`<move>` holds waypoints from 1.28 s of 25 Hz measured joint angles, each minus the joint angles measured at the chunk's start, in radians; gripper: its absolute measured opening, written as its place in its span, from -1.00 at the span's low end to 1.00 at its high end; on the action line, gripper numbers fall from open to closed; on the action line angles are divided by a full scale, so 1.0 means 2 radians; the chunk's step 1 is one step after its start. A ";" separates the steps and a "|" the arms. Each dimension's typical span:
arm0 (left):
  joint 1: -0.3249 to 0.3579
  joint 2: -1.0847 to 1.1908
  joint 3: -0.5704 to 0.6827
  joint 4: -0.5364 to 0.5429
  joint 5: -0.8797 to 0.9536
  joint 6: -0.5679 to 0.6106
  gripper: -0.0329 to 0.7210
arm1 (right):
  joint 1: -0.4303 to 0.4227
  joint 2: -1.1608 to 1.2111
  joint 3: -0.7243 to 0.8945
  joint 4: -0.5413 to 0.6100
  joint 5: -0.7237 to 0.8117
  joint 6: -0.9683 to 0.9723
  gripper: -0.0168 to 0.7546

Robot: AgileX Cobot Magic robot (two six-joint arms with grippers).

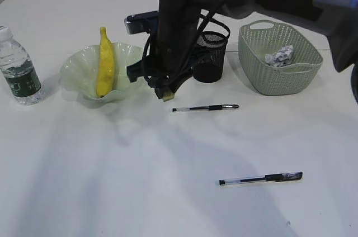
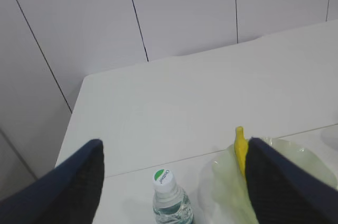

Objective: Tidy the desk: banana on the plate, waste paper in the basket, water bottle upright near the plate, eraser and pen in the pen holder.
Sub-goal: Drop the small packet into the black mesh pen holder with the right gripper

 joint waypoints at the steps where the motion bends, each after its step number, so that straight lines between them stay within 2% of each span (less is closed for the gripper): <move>1: 0.000 0.000 0.000 0.000 0.004 0.000 0.66 | 0.000 0.000 -0.010 0.000 0.000 0.001 -0.43; 8: 0.000 -0.008 0.000 0.000 0.012 0.000 0.66 | -0.012 0.000 -0.068 -0.004 0.003 0.002 -0.43; 17: 0.000 -0.026 0.000 0.000 0.028 0.000 0.66 | -0.085 0.000 -0.113 0.002 0.010 0.004 -0.43; 25: 0.000 -0.026 0.000 0.000 0.039 0.000 0.66 | -0.126 0.000 -0.146 0.015 0.011 0.005 -0.43; 32: 0.000 -0.026 0.000 0.000 0.040 0.000 0.66 | -0.136 0.000 -0.146 0.019 -0.071 0.005 -0.43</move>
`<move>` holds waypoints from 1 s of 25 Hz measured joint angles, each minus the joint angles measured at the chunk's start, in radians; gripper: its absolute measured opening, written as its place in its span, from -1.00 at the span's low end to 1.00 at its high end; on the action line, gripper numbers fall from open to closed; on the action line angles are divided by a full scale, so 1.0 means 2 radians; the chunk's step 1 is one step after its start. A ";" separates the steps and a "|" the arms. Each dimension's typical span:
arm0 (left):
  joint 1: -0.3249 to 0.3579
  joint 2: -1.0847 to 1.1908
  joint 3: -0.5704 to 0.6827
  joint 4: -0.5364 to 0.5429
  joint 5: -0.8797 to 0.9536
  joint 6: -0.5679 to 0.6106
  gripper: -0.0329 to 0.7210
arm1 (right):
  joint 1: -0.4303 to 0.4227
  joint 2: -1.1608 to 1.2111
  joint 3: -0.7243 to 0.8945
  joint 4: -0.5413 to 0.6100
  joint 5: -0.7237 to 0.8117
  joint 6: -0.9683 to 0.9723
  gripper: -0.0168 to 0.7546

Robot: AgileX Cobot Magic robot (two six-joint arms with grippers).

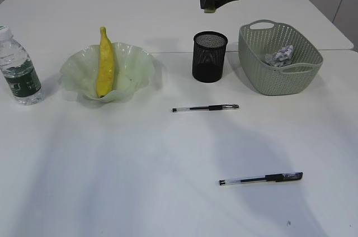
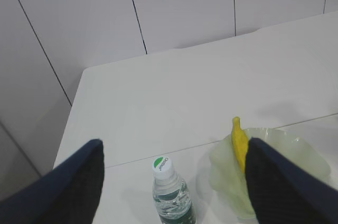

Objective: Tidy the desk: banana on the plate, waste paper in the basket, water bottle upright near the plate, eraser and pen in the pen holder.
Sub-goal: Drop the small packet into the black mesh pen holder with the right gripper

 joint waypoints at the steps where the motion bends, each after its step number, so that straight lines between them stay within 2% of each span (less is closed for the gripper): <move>1: 0.000 0.000 0.000 0.000 0.000 0.000 0.66 | 0.000 0.000 0.000 0.000 -0.015 0.000 -0.43; 9: 0.000 0.000 0.000 0.000 0.000 0.000 0.66 | -0.004 0.012 -0.001 -0.002 -0.089 -0.003 -0.43; 25: 0.000 0.000 0.000 0.000 0.000 0.000 0.66 | -0.031 0.065 -0.001 0.001 -0.122 -0.004 -0.43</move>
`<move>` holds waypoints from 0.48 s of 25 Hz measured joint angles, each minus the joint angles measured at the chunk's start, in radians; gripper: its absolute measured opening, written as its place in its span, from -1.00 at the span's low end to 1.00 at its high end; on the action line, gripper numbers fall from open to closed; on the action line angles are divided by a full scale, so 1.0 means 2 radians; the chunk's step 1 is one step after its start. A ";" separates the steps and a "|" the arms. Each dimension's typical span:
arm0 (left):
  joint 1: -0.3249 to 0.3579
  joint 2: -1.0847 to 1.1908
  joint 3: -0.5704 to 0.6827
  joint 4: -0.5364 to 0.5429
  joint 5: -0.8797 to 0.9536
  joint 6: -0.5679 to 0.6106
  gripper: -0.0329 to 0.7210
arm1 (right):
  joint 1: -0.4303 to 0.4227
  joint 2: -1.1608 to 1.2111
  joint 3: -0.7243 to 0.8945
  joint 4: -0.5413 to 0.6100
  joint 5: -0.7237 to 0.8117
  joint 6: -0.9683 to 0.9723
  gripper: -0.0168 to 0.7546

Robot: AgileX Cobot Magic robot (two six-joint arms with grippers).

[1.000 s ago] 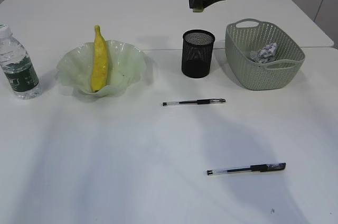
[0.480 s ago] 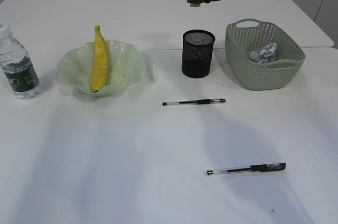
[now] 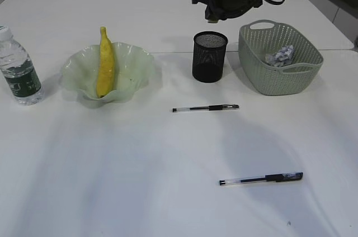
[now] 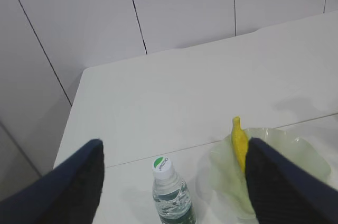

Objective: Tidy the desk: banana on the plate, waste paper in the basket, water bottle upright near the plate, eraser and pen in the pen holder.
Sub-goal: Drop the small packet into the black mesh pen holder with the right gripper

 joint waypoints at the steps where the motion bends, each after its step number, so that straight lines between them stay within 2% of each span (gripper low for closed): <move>1: 0.000 0.000 0.000 0.000 0.000 0.000 0.66 | 0.000 0.004 0.000 0.000 -0.002 0.000 -0.43; 12: 0.000 0.000 0.000 0.000 0.000 0.000 0.66 | -0.001 0.037 0.000 0.004 -0.022 0.000 -0.43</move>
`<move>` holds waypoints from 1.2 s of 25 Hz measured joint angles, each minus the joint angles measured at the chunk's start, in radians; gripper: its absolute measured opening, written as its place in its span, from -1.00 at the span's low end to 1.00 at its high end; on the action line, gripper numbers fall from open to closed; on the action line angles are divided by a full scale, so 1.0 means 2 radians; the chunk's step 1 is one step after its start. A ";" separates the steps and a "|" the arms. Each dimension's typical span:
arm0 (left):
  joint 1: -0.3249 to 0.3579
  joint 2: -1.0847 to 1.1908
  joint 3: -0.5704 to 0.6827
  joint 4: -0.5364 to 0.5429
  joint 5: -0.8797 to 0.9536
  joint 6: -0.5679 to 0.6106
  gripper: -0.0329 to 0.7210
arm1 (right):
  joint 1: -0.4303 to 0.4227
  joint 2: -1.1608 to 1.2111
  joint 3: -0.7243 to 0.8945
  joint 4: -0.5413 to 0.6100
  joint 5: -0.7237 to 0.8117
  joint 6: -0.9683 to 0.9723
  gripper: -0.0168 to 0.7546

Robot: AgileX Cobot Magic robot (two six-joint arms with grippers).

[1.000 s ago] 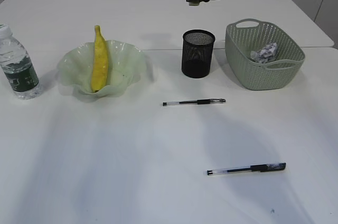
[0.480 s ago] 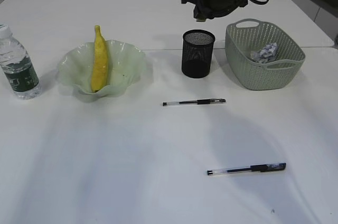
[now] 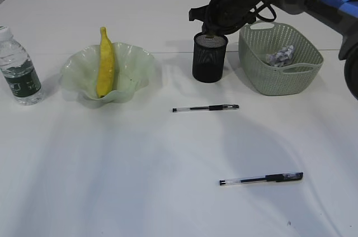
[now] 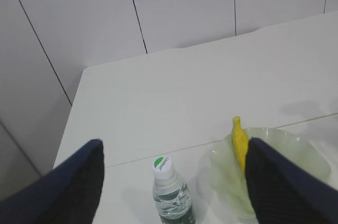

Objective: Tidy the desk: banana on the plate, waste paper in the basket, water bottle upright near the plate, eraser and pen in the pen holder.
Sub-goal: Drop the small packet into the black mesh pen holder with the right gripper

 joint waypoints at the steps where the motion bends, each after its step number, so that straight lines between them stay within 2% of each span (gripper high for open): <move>1: 0.000 0.000 0.000 0.000 0.000 0.000 0.66 | 0.000 0.001 0.000 0.000 -0.002 0.000 -0.43; 14: 0.000 0.000 0.000 0.000 0.000 0.000 0.66 | -0.008 0.015 0.000 0.002 -0.016 -0.001 -0.42; 30: 0.000 0.000 0.000 0.000 0.000 0.000 0.66 | -0.008 0.015 0.000 0.002 -0.013 -0.001 -0.31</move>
